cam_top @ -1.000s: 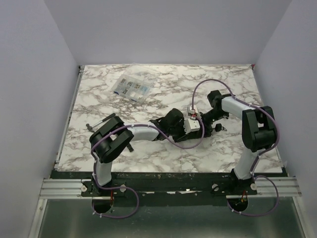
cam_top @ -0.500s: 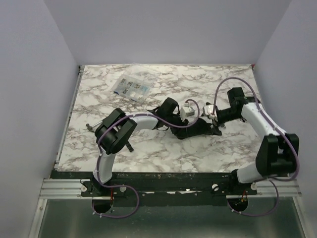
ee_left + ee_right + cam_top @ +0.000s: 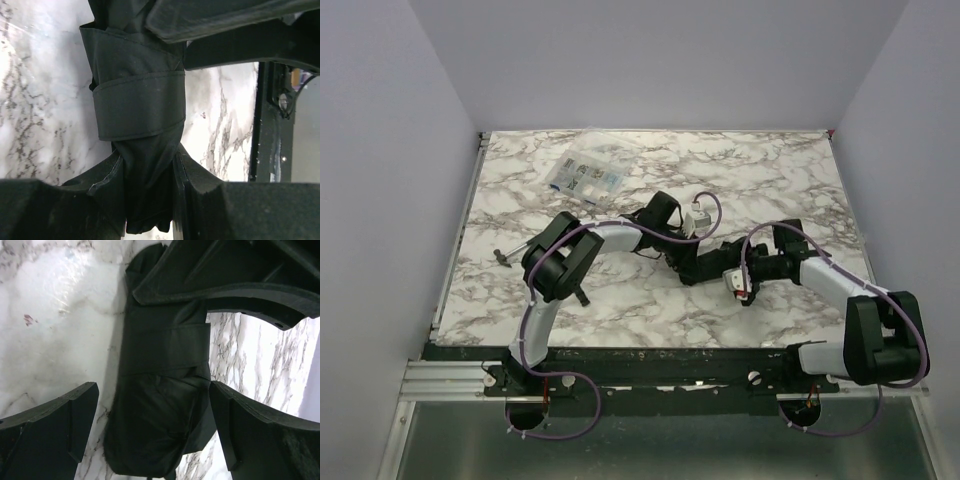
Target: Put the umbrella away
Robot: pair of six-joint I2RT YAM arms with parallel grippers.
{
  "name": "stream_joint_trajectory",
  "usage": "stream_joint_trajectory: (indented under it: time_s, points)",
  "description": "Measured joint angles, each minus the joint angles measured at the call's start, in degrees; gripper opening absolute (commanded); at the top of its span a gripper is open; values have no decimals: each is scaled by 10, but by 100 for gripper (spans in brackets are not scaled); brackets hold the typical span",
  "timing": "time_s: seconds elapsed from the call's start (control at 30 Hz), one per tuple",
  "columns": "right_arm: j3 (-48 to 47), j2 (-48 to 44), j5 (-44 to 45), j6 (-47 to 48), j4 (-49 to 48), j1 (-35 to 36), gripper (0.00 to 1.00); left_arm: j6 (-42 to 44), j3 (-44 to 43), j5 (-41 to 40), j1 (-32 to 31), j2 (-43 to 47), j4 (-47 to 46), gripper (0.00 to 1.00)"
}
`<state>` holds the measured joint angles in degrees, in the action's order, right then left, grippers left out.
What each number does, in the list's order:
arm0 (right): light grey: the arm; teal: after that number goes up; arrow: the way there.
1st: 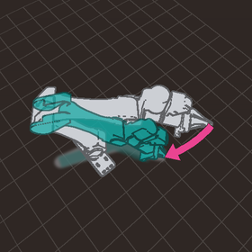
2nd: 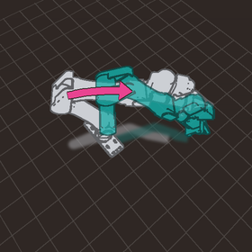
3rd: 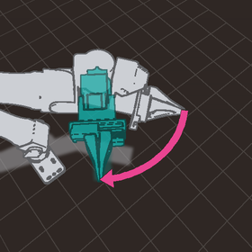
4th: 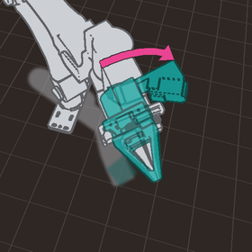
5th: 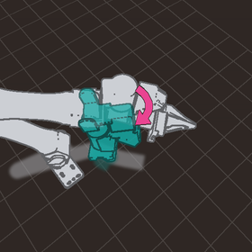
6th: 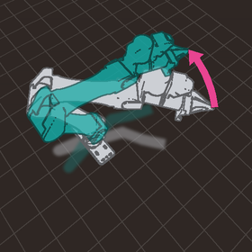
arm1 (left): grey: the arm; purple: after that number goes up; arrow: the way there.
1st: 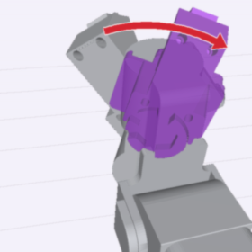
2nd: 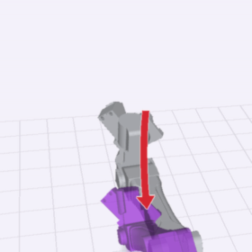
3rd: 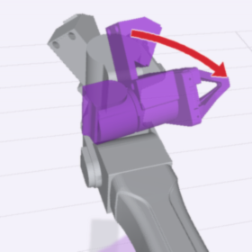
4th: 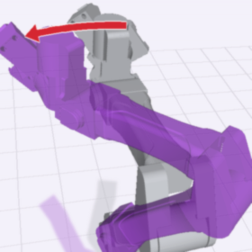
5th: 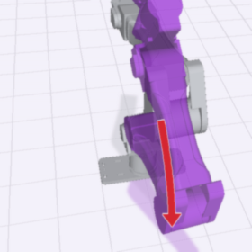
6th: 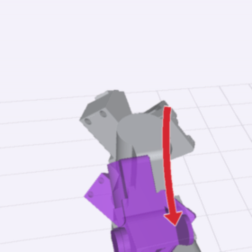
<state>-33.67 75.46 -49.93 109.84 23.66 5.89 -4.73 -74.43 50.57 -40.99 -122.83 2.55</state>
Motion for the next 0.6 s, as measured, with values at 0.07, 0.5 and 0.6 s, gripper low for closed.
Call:
stream_joint_trajectory:
  time_s: [0.07, 0.5, 0.6]
  points:
    - [10, 8, 8, 11, -29, 1, 99, -4, -2, 14, 0, -4, 5, 0]
    - [6, 45, 57, 32, -59, 30, 22, -37, -21, 57, 6, -23, 27, 2]
    - [-11, 49, 75, 22, -39, 47, 18, -57, -20, 62, 10, -22, 35, 16]
